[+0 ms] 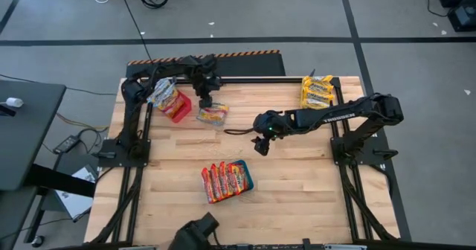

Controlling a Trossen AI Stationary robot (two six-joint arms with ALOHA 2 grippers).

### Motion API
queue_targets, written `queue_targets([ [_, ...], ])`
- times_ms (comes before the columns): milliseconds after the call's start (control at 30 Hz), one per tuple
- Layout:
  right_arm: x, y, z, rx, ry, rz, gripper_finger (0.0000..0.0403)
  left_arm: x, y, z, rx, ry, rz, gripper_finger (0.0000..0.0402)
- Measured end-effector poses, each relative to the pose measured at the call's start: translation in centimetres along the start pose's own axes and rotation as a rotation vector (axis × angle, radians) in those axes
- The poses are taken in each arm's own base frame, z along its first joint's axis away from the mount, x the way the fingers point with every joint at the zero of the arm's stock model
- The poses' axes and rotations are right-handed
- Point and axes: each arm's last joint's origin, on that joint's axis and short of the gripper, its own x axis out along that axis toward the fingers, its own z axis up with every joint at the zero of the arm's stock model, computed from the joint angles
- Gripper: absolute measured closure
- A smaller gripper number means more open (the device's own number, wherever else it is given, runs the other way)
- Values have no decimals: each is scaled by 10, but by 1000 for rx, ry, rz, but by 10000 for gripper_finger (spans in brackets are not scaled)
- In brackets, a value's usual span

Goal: Sort Maruchan noodles
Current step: Put the blue noodle pack into the red bin

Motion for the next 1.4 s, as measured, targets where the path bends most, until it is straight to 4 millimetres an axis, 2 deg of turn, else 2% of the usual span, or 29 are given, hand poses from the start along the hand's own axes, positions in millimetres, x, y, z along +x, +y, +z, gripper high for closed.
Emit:
queue_targets([
  [233,1,-6,2,-53,-1,-13,133,11,-33,10,-63,117,-14,223],
  [367,1,-13,4,-99,-3,-28,133,21,-41,15,-172,144,-20,232],
  [500,-1,-17,6,-169,-5,-35,133,27,-55,23,-199,139,-12,267],
  [600,-17,-19,11,-233,-52,-53,134,33,-66,33,-165,104,11,319],
  [700,-42,-22,16,-276,-121,-109,138,35,-76,39,-178,113,80,382],
  [800,-75,-26,18,-294,-195,-155,142,26,-84,41,-214,93,131,393],
  [900,-102,-32,18,-312,-263,-177,143,2,-93,37,-280,97,208,397],
  [1067,-128,-43,20,-377,-342,-213,145,-70,-118,21,-360,36,396,399],
  [1233,-131,-50,22,-382,-344,-230,155,-140,-157,-13,-466,-56,632,400],
  [1400,-120,-50,24,-414,-318,-179,164,-186,-189,-53,-577,-136,882,400],
])
